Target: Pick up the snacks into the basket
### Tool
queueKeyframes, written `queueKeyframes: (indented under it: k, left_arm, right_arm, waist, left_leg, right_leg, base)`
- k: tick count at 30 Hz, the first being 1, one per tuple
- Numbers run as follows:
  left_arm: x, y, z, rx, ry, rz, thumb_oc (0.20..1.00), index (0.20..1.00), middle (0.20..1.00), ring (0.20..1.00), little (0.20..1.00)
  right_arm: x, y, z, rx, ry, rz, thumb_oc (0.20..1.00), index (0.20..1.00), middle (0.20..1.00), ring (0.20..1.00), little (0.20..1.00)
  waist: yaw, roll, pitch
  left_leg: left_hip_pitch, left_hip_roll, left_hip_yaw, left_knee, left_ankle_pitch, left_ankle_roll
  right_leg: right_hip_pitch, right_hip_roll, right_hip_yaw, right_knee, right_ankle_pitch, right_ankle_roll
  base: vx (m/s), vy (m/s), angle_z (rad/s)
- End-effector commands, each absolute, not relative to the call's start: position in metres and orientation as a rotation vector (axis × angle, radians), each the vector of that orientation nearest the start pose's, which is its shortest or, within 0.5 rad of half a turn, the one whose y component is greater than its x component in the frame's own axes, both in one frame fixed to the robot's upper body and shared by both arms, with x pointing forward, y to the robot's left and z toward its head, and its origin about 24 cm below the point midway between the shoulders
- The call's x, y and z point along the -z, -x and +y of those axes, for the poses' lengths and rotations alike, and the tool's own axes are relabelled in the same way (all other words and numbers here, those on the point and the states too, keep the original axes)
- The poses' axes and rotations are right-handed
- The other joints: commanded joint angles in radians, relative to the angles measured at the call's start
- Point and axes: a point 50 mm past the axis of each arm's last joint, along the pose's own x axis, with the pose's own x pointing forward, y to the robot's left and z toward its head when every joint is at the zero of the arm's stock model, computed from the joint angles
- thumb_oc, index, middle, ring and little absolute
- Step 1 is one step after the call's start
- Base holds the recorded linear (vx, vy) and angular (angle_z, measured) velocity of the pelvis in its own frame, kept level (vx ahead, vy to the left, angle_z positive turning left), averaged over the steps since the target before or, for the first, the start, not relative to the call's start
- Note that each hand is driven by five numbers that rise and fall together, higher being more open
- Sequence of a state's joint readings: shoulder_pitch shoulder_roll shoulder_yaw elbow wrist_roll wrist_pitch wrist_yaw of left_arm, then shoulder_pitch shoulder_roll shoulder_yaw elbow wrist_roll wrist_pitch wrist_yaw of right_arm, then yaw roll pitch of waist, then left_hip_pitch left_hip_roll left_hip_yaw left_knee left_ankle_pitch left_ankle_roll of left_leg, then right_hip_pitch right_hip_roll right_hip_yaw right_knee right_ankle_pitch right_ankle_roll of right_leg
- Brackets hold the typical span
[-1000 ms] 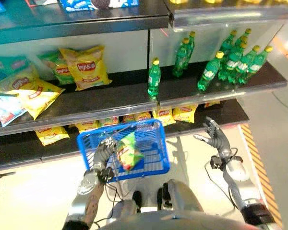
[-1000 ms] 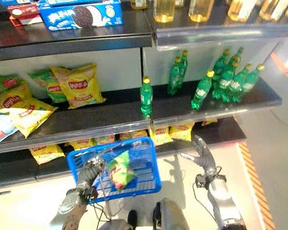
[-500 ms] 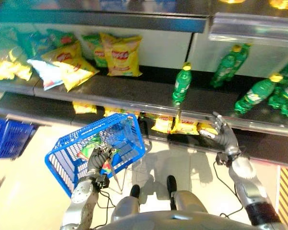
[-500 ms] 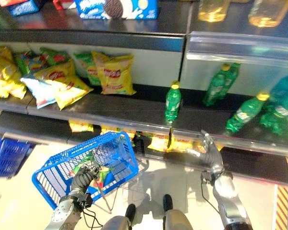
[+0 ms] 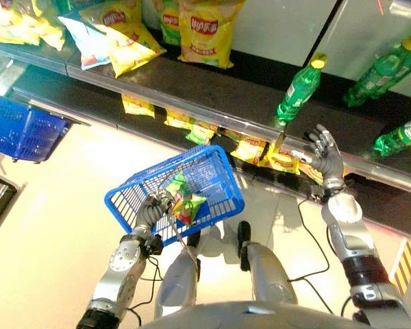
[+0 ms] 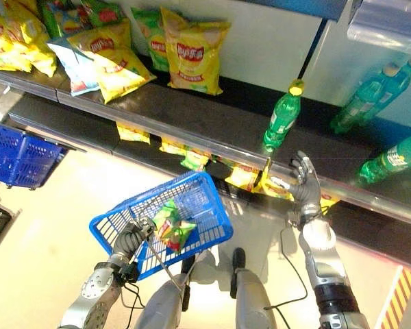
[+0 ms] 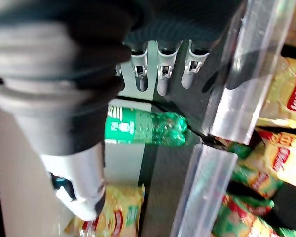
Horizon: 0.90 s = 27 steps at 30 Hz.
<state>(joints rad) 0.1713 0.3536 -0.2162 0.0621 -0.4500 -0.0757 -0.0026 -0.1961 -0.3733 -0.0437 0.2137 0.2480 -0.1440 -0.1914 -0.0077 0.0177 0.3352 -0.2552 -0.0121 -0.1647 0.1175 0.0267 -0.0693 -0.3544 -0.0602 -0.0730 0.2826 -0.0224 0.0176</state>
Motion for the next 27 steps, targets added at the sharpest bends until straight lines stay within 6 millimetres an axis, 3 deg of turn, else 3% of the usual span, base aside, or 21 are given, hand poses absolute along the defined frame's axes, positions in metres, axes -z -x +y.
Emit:
queueKeyframes:
  k: [1,16,27]
  left_arm:
    - [-0.051,-0.217,0.182,0.181,0.079,-0.066,0.2,0.2,0.2,0.2,0.2]
    - [-0.06,-0.221,0.173,0.212,0.093,-0.102,0.2,0.2,0.2,0.2,0.2]
    - [-0.063,-0.219,0.168,0.243,0.11,-0.102,0.2,0.2,0.2,0.2,0.2]
  right_arm:
    - [-0.116,-0.302,-0.247,0.295,0.112,-0.3,1.0,1.0,1.0,1.0,1.0]
    - [-0.133,-0.335,-0.247,0.385,0.106,-0.296,1.0,1.0,1.0,1.0,1.0]
    - [-0.178,-0.375,-0.254,0.414,0.154,-0.29,1.0,1.0,1.0,1.0,1.0]
  waist:
    - [0.024,-0.025,-0.02]
    - [0.048,-0.023,0.028]
    - [0.071,-0.022,0.056]
  left_leg:
    - [0.02,-0.075,0.032,0.022,-0.056,0.054]
    - [0.005,-0.085,0.038,0.023,-0.054,0.055]
    - [-0.004,-0.088,0.047,0.026,-0.05,0.053]
  right_leg:
    - [0.042,-0.015,0.036,-0.102,0.008,0.107]
    - [0.036,-0.025,0.036,-0.123,0.035,0.111]
    - [0.023,-0.024,0.039,-0.124,0.049,0.112]
  base:
    - [-0.04,0.041,0.0]
    - [-0.01,0.023,0.01]
    - [-0.01,0.006,-0.02]
